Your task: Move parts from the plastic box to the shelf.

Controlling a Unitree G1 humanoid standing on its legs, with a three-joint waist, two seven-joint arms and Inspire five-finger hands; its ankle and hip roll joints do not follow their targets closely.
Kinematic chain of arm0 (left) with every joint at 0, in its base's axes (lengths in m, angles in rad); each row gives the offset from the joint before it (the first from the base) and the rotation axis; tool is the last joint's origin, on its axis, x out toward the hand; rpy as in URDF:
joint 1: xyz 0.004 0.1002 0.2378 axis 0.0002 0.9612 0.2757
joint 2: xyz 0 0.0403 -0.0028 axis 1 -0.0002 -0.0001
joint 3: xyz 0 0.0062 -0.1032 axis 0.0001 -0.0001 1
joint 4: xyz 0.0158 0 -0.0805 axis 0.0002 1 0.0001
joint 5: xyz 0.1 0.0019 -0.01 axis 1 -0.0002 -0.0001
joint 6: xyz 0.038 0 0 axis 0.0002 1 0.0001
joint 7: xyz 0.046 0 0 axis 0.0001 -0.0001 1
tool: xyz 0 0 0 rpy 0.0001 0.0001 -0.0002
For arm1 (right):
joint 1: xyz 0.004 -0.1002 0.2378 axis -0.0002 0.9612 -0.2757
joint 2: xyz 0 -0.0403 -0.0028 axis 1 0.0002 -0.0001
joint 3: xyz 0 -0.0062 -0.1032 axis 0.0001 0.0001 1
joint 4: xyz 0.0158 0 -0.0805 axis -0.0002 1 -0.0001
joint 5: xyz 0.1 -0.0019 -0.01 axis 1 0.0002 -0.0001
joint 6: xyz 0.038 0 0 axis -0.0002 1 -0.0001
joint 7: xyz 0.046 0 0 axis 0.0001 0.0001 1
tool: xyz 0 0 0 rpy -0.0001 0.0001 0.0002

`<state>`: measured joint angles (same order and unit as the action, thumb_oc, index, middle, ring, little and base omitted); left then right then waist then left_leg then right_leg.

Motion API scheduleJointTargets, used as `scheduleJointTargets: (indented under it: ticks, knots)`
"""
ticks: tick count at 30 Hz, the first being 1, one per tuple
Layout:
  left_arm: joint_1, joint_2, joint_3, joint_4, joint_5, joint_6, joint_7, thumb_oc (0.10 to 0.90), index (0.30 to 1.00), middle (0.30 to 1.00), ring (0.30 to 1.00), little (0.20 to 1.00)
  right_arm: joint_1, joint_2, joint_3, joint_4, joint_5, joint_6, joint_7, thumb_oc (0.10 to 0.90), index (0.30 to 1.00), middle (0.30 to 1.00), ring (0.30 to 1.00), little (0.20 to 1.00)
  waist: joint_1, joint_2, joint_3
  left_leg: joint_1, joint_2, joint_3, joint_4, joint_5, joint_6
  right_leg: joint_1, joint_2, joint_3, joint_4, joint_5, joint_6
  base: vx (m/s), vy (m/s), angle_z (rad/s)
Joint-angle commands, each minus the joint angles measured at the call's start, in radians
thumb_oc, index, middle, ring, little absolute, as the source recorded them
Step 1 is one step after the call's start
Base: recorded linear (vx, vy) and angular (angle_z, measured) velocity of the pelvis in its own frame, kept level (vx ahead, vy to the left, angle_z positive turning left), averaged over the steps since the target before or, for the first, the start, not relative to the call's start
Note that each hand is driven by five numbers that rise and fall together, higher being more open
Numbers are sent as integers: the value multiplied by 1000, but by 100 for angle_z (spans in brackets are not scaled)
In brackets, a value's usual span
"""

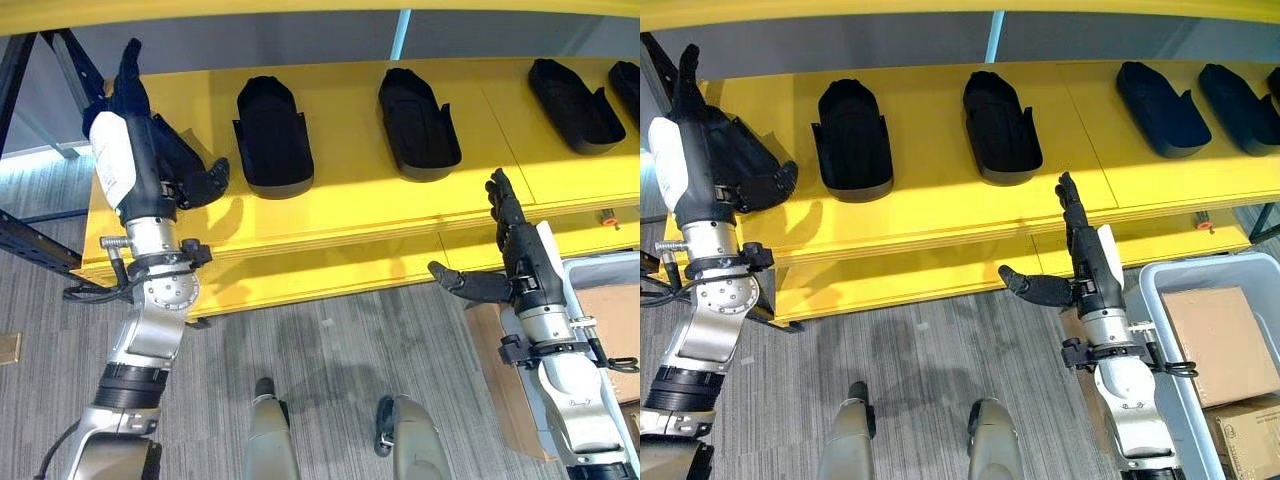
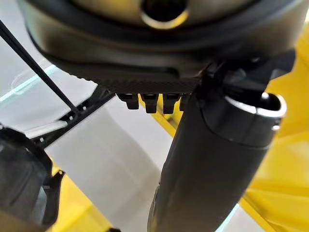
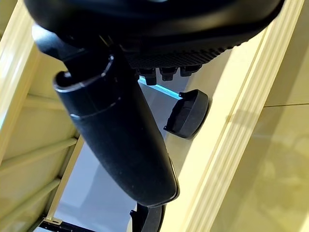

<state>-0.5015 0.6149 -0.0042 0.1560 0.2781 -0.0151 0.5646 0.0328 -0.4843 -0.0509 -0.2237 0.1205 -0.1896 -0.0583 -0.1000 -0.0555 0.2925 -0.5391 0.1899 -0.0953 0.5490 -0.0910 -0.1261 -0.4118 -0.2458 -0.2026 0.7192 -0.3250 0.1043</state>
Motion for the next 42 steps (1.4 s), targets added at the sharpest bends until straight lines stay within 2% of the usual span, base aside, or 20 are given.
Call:
scheduleJointTargets:
  ticks: [1, 7, 8, 11, 12, 13, 15, 25, 29, 42]
  knots:
    - [-138, 79, -15, -11, 0, -38, 77, 900, 1000, 1000, 1000, 1000, -85, -43, -42, -113, 8, -117, -27, 900, 1000, 1000, 1000, 1000, -22, -5, -80, 49, 20, 74, -2, -62, 64, 69, 28, 24, -85, 7, -42, 0, 0, 0]
    - [-189, 87, -26, 74, -57, -36, 88, 900, 1000, 1000, 1000, 1000, -82, -53, -50, -129, 14, -118, -24, 900, 1000, 1000, 1000, 1000, -36, -14, -85, 44, 23, 78, 6, -64, 64, 66, 30, 29, -88, 12, -36, 14, 4, -1]
    - [-202, 86, -30, 102, -85, -36, 90, 900, 1000, 1000, 1000, 1000, -77, -56, -50, -130, 15, -117, -24, 900, 1000, 1000, 1000, 1000, -40, -18, -89, 52, 24, 75, 15, -90, 58, 74, 34, 40, -84, -5, -30, 78, 4, -2]
    - [-222, 82, -41, 147, -126, -38, 85, 900, 1000, 1000, 1000, 1000, -76, -60, -52, -136, 15, -117, -27, 900, 1000, 1000, 1000, 1000, -45, -24, -90, 46, 26, 76, 22, -92, 59, 70, 34, 43, -83, -3, -30, -4, 12, -8]
    - [-223, 82, -41, 146, -126, -39, 85, 900, 1000, 1000, 1000, 1000, -76, -59, -53, -136, 15, -118, -28, 900, 1000, 1000, 1000, 1000, -43, -23, -86, 37, 26, 81, 19, -70, 66, 61, 32, 35, -85, 14, -36, -6, 17, -8]
    - [-240, 88, -55, 178, -143, -36, 82, 900, 1000, 1000, 1000, 1000, -77, -64, -49, -139, 15, -117, -27, 900, 1000, 1000, 1000, 1000, -48, -26, -90, 43, 27, 77, 27, -96, 60, 68, 36, 46, -82, -5, -29, -4, 16, -10]
    - [-251, 96, -66, 200, -148, -34, 75, 900, 1000, 1000, 1000, 1000, -76, -68, -48, -142, 15, -118, -28, 900, 1000, 1000, 1000, 1000, -50, -29, -89, 40, 28, 78, 32, -96, 60, 64, 37, 48, -82, -3, -29, 31, 13, -10]
    - [-290, 35, -83, 287, -314, -61, 59, 900, 1000, 1000, 1000, 1000, -73, -73, -49, -153, 20, -116, -37, 900, 1000, 1000, 1000, 1000, -60, -51, -83, 31, 29, 82, 37, -98, 64, 59, 41, 53, -90, 5, -26, 0, 4, -1]
    - [-307, 49, -101, 320, -312, -61, 49, 900, 1000, 1000, 1000, 1000, -74, -78, -51, -154, 24, -117, -35, 900, 1000, 1000, 1000, 1000, -64, -60, -81, 28, 31, 83, 41, -100, 64, 56, 43, 56, -95, 11, -23, 1, 3, -1]
    - [-275, 20, -56, 361, -385, -58, 76, 900, 1000, 1000, 1000, 1000, -49, -75, -43, -175, 21, -118, -35, 900, 1000, 1000, 1000, 1000, -57, -79, -67, 17, 29, 82, 57, -107, 72, 56, 45, 56, -96, 17, -23, 1, 2, -1]
